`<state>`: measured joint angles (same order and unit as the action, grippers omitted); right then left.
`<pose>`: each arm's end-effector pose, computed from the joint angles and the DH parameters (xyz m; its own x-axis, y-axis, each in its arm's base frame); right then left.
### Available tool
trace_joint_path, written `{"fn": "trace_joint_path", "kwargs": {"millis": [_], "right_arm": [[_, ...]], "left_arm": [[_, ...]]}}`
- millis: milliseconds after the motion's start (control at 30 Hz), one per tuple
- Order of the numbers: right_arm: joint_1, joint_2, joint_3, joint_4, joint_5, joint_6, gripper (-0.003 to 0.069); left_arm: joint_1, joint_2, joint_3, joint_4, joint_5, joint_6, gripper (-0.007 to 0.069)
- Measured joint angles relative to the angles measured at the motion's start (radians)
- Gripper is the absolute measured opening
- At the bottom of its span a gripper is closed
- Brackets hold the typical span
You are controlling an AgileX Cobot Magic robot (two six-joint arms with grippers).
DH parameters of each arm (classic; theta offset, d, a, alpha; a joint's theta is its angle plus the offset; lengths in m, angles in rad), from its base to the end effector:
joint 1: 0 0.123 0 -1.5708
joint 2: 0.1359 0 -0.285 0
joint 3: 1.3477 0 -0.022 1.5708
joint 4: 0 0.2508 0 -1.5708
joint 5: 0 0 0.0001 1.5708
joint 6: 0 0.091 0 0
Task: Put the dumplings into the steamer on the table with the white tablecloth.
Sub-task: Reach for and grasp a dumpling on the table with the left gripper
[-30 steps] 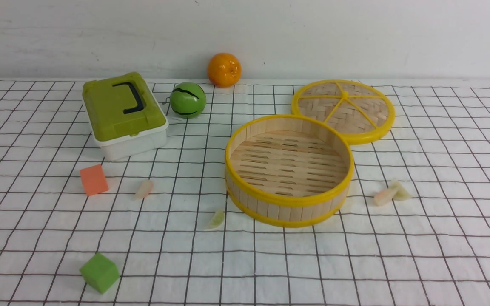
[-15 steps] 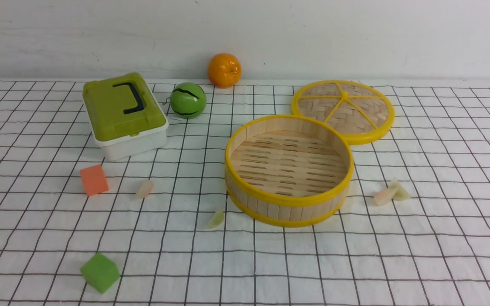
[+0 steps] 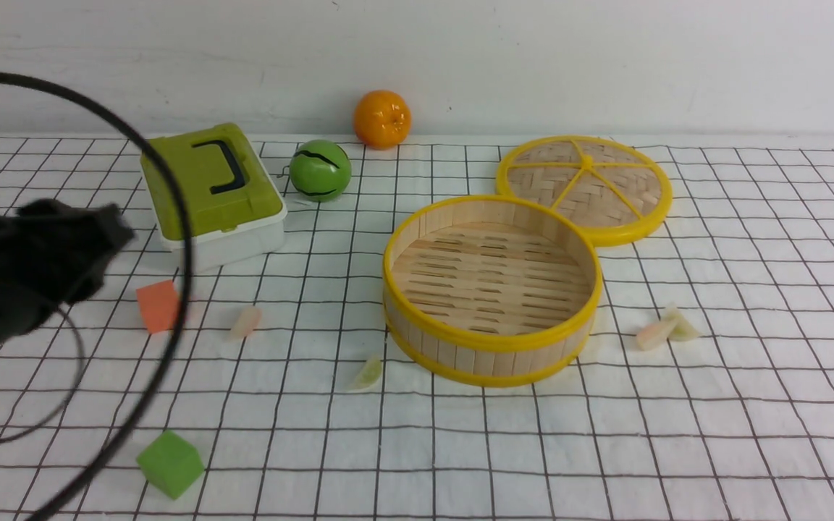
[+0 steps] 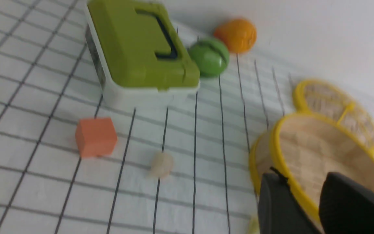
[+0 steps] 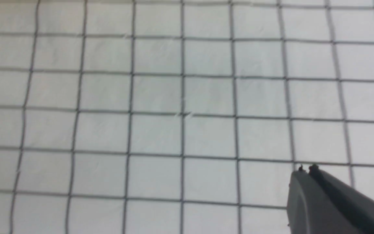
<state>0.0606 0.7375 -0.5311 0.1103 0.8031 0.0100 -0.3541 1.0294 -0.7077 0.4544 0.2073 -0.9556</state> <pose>0.1229 0.0147 0.2613 -0.8001 0.0380 -0.5987 -0.0391 0.9926 0.1153 0.2085 -0.0683 0.3109 -0.4656 -0.3459 -0.8146 0.0468 0.9095 -0.4130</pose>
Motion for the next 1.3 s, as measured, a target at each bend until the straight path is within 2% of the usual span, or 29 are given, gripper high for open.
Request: {"fn": "trace_joint_path", "kwargs": {"millis": [100, 200, 400, 467, 500, 600, 700, 800, 967, 1167, 1300], "right_arm": [[0.0, 0.023, 0.0, 0.101, -0.011, -0.094, -0.0018], [0.0, 0.042, 0.0, 0.257, -0.074, -0.265, -0.0018], [0.0, 0.042, 0.0, 0.414, -0.095, -0.464, -0.0015], [0.0, 0.042, 0.0, 0.425, -0.095, -0.482, -0.0015], [0.0, 0.042, 0.0, 0.439, -0.095, -0.499, -0.0015], [0.0, 0.042, 0.0, 0.444, -0.095, -0.502, -0.0011], [0.0, 0.042, 0.0, 0.445, -0.095, -0.505, -0.0009], [0.0, 0.042, 0.0, 0.445, -0.095, -0.509, -0.0006], [0.0, 0.042, 0.0, 0.445, -0.099, -0.513, -0.0004], [0.0, 0.042, 0.0, 0.445, -0.12, -0.516, -0.0001], [0.0, 0.042, 0.0, 0.448, -0.126, -0.516, 0.0]], "left_arm": [[-0.088, 0.076, -0.069, 0.005, 0.13, 0.046, 0.0115], [-0.197, 0.241, -0.212, 0.0, 0.328, 0.186, -0.0013], [-0.217, 0.481, -0.43, -0.093, 0.5, 0.358, -0.0013], [-0.217, 0.526, -0.471, -0.126, 0.529, 0.402, -0.0011], [-0.217, 0.588, -0.525, -0.181, 0.56, 0.486, -0.0006], [-0.217, 0.65, -0.596, -0.254, 0.591, 0.577, 0.0015], [-0.217, 0.744, -0.695, -0.343, 0.614, 0.674, 0.0066], [-0.217, 0.812, -0.76, -0.379, 0.631, 0.695, 0.0137], [-0.217, 0.896, -0.81, -0.361, 0.672, 0.633, 0.0246], [-0.217, 0.968, -0.813, -0.295, 0.644, 0.606, 0.0269], [-0.217, 0.998, -0.816, -0.292, 0.608, 0.602, 0.0271]]}}
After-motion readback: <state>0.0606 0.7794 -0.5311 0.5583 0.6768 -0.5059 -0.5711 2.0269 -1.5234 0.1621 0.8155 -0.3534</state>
